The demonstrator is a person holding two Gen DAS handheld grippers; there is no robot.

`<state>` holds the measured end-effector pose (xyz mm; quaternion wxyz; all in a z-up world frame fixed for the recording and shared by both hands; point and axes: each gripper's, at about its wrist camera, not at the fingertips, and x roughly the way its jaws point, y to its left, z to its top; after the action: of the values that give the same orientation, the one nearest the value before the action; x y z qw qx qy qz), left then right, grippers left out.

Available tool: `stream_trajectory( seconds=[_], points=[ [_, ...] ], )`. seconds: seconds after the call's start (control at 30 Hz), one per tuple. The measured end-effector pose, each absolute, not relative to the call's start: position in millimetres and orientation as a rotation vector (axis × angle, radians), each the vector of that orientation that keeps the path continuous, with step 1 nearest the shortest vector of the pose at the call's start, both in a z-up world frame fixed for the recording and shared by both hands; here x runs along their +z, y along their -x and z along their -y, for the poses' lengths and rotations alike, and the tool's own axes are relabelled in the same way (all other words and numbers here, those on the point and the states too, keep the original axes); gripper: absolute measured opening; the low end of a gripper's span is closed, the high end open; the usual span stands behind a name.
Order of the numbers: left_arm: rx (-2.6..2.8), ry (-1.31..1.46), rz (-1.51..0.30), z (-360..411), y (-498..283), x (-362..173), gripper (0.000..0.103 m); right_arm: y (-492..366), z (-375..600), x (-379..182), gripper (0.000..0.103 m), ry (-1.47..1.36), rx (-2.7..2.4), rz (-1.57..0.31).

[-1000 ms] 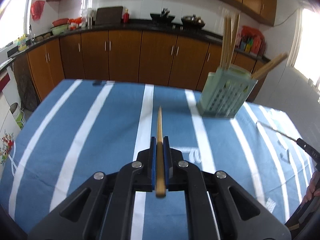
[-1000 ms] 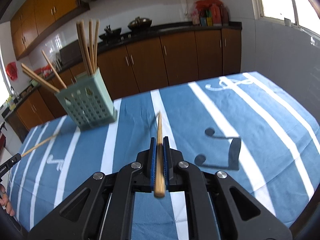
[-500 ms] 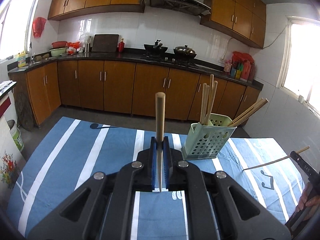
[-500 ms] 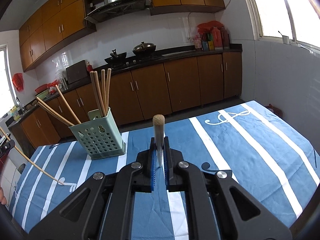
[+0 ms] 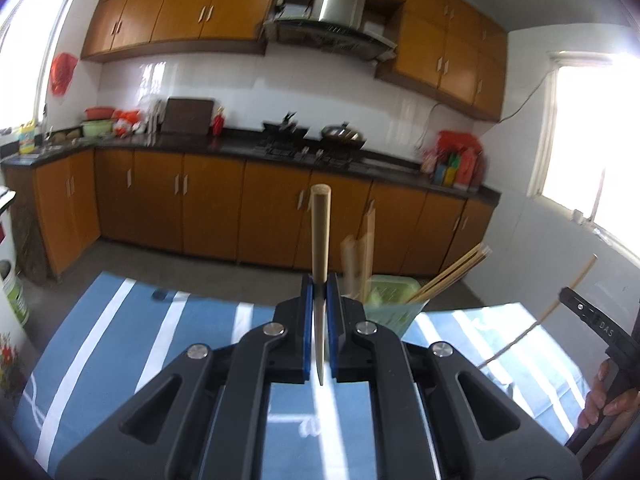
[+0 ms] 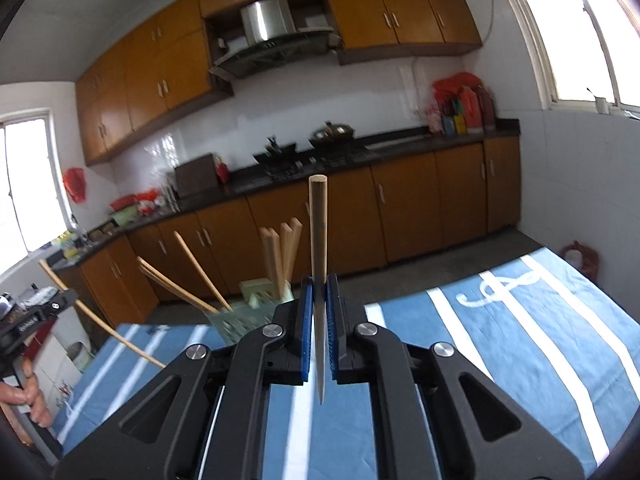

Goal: Organize utensils
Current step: 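Lift both held chopsticks upright and carry them above the green holder, then insert both chopsticks into the green holder and open both tools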

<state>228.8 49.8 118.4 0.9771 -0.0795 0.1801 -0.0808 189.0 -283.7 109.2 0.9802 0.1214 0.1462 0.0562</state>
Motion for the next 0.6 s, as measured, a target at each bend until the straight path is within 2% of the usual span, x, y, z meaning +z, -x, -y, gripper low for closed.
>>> stream_trajectory(
  seconds=[0.23, 0.6],
  points=[
    [-0.205, 0.178, -0.25, -16.6, -239.1, 164.6, 0.008, -202.8, 261.7, 148.0, 0.007, -0.237, 0.169, -0.195],
    [-0.152, 0.201, -0.15, 18.0, -294.3, 195.5, 0.008, -251.3, 240.3, 155.7, 0.007, -0.227, 0.185, -0.158]
  ],
)
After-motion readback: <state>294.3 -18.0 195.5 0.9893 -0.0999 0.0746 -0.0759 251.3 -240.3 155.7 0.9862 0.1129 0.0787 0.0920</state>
